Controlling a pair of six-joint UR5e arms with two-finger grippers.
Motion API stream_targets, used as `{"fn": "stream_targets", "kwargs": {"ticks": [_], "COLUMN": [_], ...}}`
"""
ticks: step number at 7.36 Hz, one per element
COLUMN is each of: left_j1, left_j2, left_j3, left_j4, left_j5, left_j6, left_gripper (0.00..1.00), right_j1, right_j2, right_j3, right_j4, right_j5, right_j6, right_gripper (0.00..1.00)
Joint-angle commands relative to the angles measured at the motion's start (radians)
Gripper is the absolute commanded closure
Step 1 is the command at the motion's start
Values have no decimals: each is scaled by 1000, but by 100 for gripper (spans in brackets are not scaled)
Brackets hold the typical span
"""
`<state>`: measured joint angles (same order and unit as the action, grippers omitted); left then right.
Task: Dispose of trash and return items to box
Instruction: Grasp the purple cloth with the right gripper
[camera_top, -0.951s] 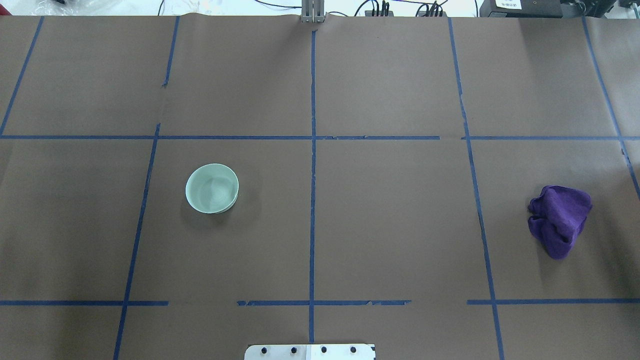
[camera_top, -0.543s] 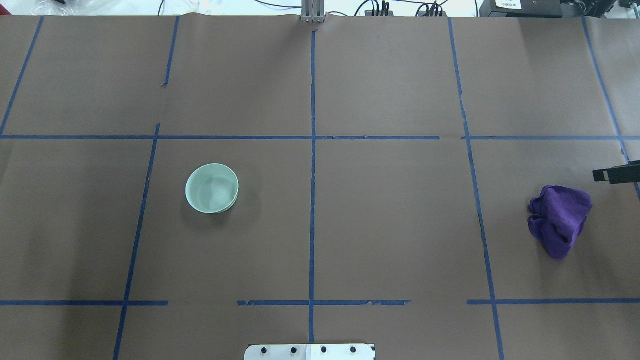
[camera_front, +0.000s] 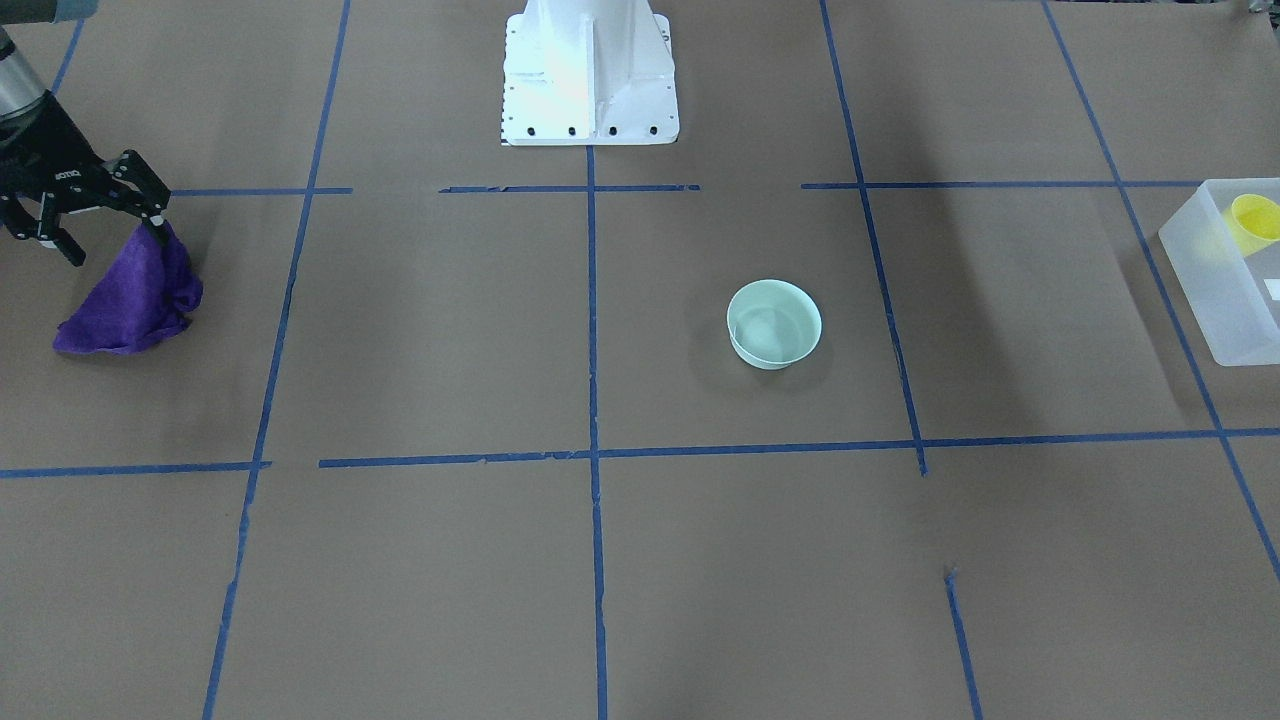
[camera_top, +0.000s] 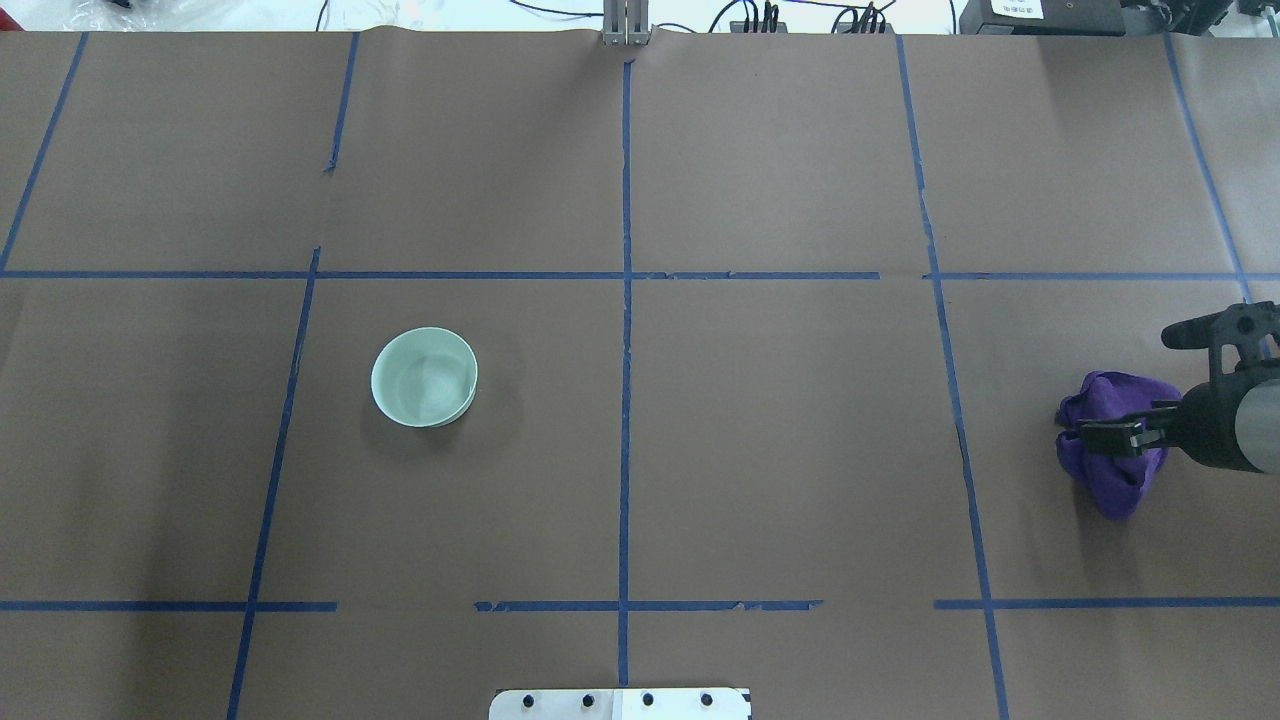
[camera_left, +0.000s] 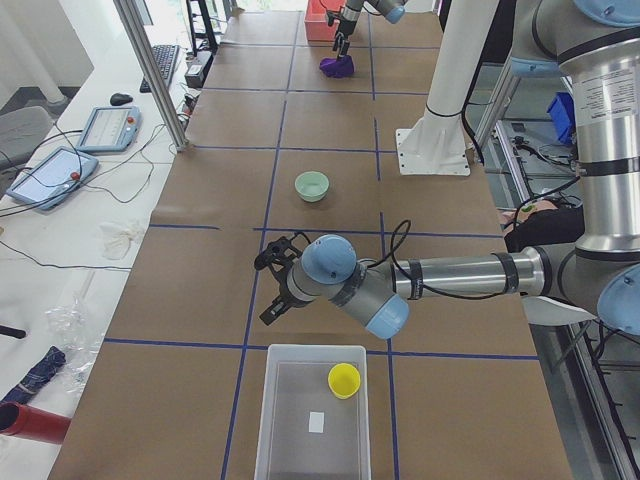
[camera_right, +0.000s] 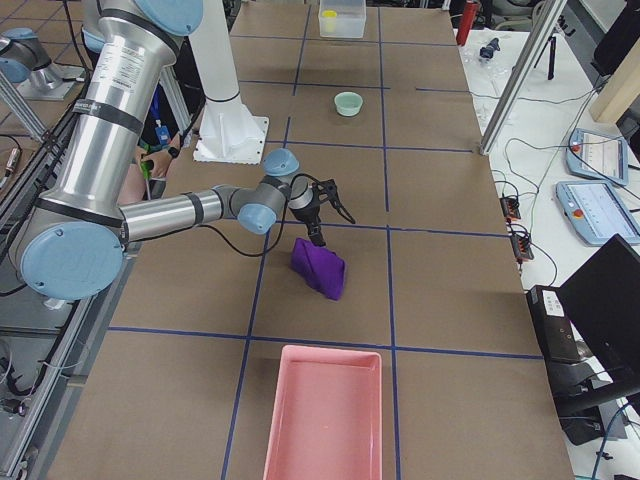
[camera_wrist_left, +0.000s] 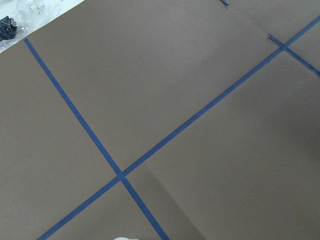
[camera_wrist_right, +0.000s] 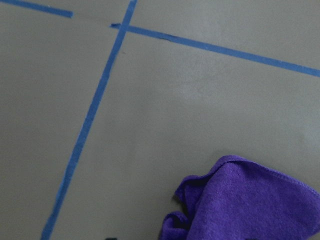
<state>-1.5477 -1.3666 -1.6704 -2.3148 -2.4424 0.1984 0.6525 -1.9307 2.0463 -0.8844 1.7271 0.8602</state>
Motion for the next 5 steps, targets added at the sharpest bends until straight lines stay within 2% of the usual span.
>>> {"fn": "stream_targets", "kwargs": {"ticks": [1,4,5], "left_j1": [0,-2,-2], "left_j2": [-2,-2,-2], "left_j3": [0,0,0], "left_j4": [0,0,0], "left_j5": [-1,-3,-4], "left_j6": [-1,-1,-1], "left_gripper": [0,0,0], "right_j1": [-51,-5,119], "right_j2": [-22,-37,-31], "right_j3": [-11,-9,-8], "right_j4": [-56,-57,-80], "right_j5": [-70,-37,59], "right_j6": [-114,-306,-439], "right_gripper": [100,100,100]}}
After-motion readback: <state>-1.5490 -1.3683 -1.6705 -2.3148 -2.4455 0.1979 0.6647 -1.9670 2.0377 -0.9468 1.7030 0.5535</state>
